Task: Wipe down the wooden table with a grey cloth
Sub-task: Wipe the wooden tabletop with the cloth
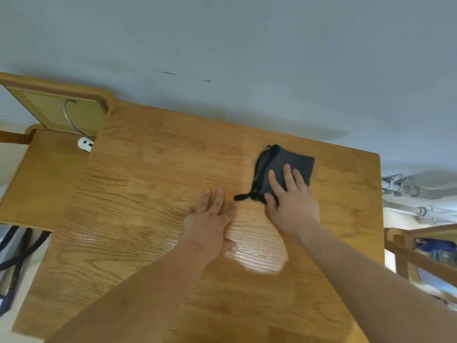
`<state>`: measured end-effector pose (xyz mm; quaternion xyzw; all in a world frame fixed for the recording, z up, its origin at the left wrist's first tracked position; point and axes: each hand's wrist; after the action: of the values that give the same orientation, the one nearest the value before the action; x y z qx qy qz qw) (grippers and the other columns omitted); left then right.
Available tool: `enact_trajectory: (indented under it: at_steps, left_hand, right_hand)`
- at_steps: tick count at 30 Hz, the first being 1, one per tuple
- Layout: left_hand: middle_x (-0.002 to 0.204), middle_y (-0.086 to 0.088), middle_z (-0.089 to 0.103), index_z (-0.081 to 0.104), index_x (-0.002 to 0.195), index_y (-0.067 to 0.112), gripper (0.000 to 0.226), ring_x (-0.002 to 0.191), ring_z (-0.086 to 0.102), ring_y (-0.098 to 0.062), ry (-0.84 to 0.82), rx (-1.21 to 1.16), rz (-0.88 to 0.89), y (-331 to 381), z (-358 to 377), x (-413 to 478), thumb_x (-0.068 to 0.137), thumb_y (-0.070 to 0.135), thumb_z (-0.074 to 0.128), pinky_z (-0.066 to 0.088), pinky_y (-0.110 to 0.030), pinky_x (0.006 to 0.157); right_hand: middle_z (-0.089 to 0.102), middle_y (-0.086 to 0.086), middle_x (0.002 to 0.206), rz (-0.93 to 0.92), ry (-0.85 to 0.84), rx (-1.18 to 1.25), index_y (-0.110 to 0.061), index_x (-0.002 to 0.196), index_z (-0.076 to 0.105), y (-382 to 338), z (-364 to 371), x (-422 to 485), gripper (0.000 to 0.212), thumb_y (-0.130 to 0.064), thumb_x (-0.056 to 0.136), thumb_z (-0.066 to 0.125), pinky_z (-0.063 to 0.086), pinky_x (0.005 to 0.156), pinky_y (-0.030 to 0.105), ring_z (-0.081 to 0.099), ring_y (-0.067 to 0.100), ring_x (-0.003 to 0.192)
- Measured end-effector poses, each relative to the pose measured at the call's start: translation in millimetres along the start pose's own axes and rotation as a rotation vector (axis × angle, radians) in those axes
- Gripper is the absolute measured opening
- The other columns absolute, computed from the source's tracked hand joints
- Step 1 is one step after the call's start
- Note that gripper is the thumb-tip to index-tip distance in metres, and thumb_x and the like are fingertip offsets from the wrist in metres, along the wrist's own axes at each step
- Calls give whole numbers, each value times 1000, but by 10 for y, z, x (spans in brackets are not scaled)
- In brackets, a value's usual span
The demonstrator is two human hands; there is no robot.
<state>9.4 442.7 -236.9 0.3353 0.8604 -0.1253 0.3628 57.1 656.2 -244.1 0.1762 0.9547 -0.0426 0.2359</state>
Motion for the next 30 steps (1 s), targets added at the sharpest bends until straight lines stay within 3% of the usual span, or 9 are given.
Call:
enact_trajectory:
  at_steps: [3,11,14,16,18,24,30]
  left_hand:
    - [163,-4,-38,-12,160,46,102,155,-24,-33,16,-20,-1,-9,-11,12,88,78,53,20,-57,125]
    - [167,1,-32,-14,159,48,111,157,-21,-28,28,-76,-44,39,-22,-58,82,79,60,20,-55,125]
    - [168,1,-29,-7,163,40,111,157,-20,-25,47,-174,-30,44,72,-274,88,53,74,13,-53,128]
    - [169,1,-27,0,165,34,100,158,-17,-23,133,-227,-73,48,246,-479,94,29,71,13,-48,129]
    - [170,0,-26,6,165,30,90,158,-15,-21,180,-259,-116,39,436,-703,98,18,64,14,-45,129]
    - [173,-3,-13,16,164,25,77,159,-6,-22,185,-235,-68,24,800,-1142,100,13,57,9,-43,130]
    - [173,-3,-9,23,162,25,73,159,-5,-22,197,-208,117,40,1015,-1258,99,15,58,6,-42,130]
  right_hand:
    - [-19,8,171,6,-36,-5,-34,164,-9,-110,162,-373,63,-53,108,13,5,129,44,-15,28,159]
    - [-26,8,169,15,-115,29,-33,163,-14,-398,486,-1032,64,-51,108,15,3,129,45,-20,30,157]
    - [-26,10,169,-18,-138,24,-32,163,-12,-423,565,-1234,64,-50,108,17,4,129,45,-18,31,158]
    - [-26,10,169,-38,-144,20,-31,164,-11,-424,614,-1342,65,-49,109,18,4,129,45,-19,31,158]
    - [-26,11,169,-48,-147,29,-31,164,-10,-446,656,-1465,65,-48,109,20,4,129,45,-19,32,157]
    - [-26,12,169,-44,-159,80,-28,165,-8,-635,829,-1918,66,-45,110,24,2,129,47,-20,34,157]
    - [-39,10,156,79,-159,164,-29,164,-12,-989,1104,-2385,67,-46,109,21,-1,129,47,-24,32,156]
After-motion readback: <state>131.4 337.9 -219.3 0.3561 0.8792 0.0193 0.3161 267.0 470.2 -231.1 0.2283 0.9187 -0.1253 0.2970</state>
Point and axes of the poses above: each hand's wrist, its own x-axis towards the middle knuckle, its own z-axis out of the palm, y = z × x
